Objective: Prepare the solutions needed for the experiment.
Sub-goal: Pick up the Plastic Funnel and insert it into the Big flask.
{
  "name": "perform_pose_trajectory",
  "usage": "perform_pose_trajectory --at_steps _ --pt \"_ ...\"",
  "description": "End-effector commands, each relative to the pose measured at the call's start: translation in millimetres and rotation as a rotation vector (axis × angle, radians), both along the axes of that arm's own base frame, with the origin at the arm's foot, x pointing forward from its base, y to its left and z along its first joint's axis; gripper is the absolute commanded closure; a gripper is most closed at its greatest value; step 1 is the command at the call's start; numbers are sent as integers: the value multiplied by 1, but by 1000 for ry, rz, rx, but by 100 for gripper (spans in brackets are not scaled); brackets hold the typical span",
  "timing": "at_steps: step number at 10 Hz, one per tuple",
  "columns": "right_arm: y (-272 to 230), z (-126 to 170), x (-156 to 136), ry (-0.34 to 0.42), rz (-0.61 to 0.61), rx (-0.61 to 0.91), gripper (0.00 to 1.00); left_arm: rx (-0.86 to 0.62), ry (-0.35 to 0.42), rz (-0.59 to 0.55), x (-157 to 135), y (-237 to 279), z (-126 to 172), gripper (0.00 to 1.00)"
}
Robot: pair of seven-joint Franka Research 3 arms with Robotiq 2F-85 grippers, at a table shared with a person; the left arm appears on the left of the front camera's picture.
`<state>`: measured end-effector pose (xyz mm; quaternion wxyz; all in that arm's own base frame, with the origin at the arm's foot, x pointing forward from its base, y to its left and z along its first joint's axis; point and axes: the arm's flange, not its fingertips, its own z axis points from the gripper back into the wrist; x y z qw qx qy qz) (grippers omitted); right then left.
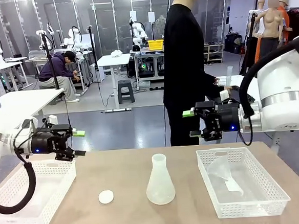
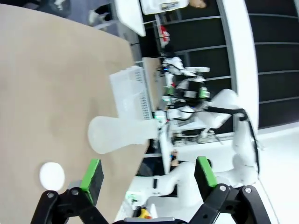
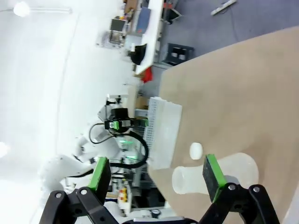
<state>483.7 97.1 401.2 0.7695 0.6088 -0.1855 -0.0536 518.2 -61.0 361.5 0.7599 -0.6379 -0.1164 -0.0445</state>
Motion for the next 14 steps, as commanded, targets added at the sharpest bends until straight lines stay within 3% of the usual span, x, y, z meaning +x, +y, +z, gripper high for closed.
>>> perform_pose_trajectory --at_steps 1,3,5,9,11,12,14 --pt "-3 -11 7 -3 -6 36 0 -117 56 9 -12 12 12 0" --pt "-6 -15 6 21 7 86 0 -131 35 -39 -23 22 24 0" --pt "-15 -16 3 13 29 123 0 -175 137 -77 -25 31 24 0" --pt "-23 -18 -1 26 93 123 0 -124 225 -122 -25 42 25 0" --pt "-24 -15 -5 29 136 107 0 -101 214 -129 -24 41 25 0" --pt "-23 -17 -2 28 81 123 0 -88 183 -114 -23 41 22 0" --pt "-23 -17 -2 28 81 123 0 -113 205 -109 -29 38 20 0"
